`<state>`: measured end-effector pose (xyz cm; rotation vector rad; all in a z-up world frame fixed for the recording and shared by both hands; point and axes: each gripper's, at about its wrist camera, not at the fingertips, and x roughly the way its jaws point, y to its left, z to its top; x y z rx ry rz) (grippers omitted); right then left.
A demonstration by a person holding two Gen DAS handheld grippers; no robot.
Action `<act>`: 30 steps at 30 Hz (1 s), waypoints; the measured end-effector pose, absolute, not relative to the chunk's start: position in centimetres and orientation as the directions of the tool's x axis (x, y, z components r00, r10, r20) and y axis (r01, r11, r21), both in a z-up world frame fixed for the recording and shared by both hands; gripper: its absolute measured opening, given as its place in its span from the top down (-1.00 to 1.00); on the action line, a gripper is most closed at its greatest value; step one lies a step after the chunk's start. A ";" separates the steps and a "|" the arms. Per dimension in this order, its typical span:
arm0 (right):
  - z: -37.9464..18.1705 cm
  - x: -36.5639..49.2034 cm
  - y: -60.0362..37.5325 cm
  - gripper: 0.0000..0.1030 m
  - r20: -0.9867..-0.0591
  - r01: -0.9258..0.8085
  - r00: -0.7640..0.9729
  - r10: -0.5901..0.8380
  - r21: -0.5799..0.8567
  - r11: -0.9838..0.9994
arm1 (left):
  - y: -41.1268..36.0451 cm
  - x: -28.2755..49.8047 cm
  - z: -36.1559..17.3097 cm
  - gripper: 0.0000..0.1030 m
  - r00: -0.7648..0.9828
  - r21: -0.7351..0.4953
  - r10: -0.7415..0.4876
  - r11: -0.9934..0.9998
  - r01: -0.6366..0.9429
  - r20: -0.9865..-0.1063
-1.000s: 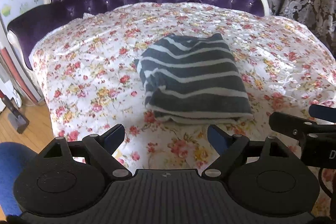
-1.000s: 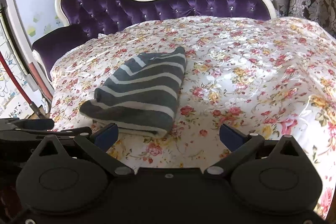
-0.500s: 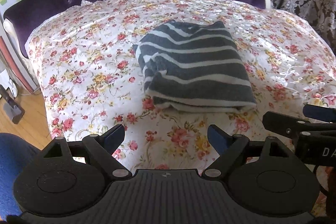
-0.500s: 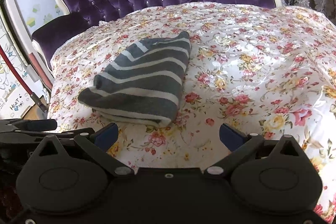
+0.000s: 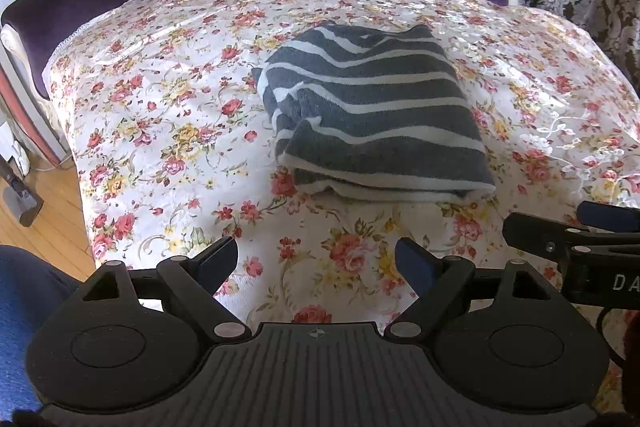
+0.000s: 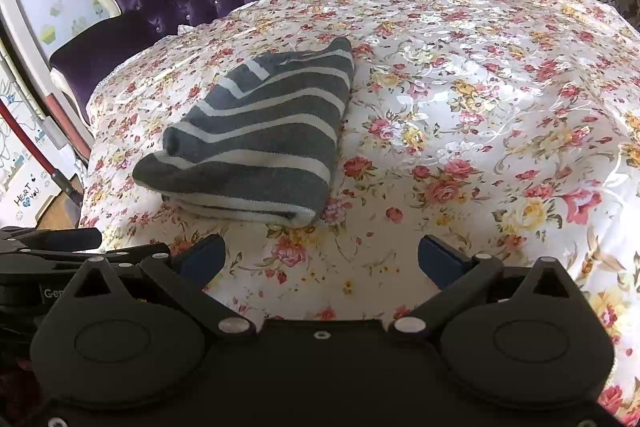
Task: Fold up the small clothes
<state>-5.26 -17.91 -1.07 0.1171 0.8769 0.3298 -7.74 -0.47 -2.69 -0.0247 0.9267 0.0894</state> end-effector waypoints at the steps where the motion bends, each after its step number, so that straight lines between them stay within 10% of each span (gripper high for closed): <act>1: -1.1 -5.2 -17.9 -0.99 -0.736 -0.234 0.591 0.330 0.235 0.943 | -0.4 -7.7 -2.7 -0.67 0.596 0.017 0.066 0.996 -0.086 -0.800; 30: -2.0 -4.7 -17.7 -0.99 -0.771 -0.214 0.548 0.325 0.246 0.945 | -0.3 -7.5 -3.6 -0.67 0.571 -0.003 0.043 0.997 -0.079 -0.820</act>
